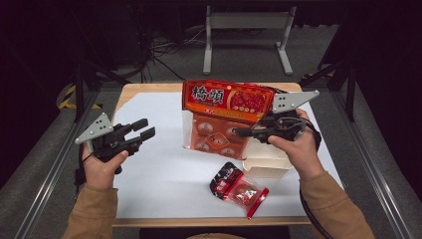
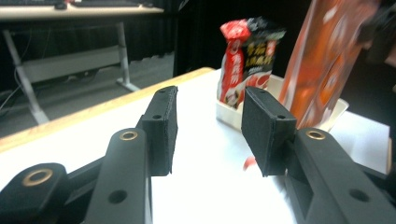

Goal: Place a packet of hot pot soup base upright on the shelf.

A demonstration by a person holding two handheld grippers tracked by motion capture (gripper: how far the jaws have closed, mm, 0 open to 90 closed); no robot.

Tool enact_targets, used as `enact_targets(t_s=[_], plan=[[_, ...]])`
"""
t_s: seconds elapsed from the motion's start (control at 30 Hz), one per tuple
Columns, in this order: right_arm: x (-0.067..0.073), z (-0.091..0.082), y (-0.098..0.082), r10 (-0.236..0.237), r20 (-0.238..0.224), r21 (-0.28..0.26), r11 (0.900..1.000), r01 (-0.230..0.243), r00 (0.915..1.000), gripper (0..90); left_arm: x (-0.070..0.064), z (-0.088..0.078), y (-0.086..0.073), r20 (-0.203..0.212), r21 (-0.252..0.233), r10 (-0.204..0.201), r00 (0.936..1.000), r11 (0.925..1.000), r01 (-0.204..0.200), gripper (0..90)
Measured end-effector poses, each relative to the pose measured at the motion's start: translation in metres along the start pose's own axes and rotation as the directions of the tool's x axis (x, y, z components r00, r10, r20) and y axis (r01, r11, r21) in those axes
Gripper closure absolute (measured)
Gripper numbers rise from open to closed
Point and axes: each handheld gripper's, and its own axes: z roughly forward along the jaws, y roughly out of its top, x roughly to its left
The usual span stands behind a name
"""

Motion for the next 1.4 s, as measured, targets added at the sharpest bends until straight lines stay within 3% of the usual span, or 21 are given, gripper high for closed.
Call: enact_targets(t_s=[0.3, 0.73, 0.97, 1.13, 1.27, 1.4], plan=[[-0.005, -0.018, 0.011, 0.018, 0.038, 0.013, 1.0, -0.019, 0.9991, 70.2, 0.015, 0.006, -0.02, -0.044, 0.042, -0.02, 0.9988, 0.9989, 0.022, 52.1], [-0.016, -0.039, 0.017, 0.019, 0.121, 0.036, 0.999, -0.023, 0.9924, 70.2, 0.03, 0.013, -0.037, -0.064, 0.076, -0.025, 0.9976, 0.9967, 0.029, 39.5], [-0.025, -0.053, 0.014, 0.025, 0.191, 0.033, 0.999, -0.032, 0.9812, 70.2, 0.034, 0.015, -0.042, -0.052, 0.106, -0.022, 0.9984, 0.9939, 0.027, 35.9], [-0.032, -0.062, 0.01, 0.037, 0.223, 0.026, 0.999, -0.044, 0.9742, 70.1, 0.039, 0.016, -0.046, -0.084, 0.119, -0.027, 0.9961, 0.9922, 0.037, 30.9], [-0.036, -0.067, 0.007, 0.045, 0.243, 0.019, 0.999, -0.051, 0.969, 70.1, 0.043, 0.017, -0.05, -0.075, 0.135, -0.034, 0.9966, 0.9899, 0.044, 27.1], [-0.04, -0.071, 0.004, 0.058, 0.253, 0.014, 0.998, -0.063, 0.9656, 70.1, 0.047, 0.017, -0.052, -0.093, 0.136, -0.044, 0.9947, 0.9891, 0.056, 21.5]])
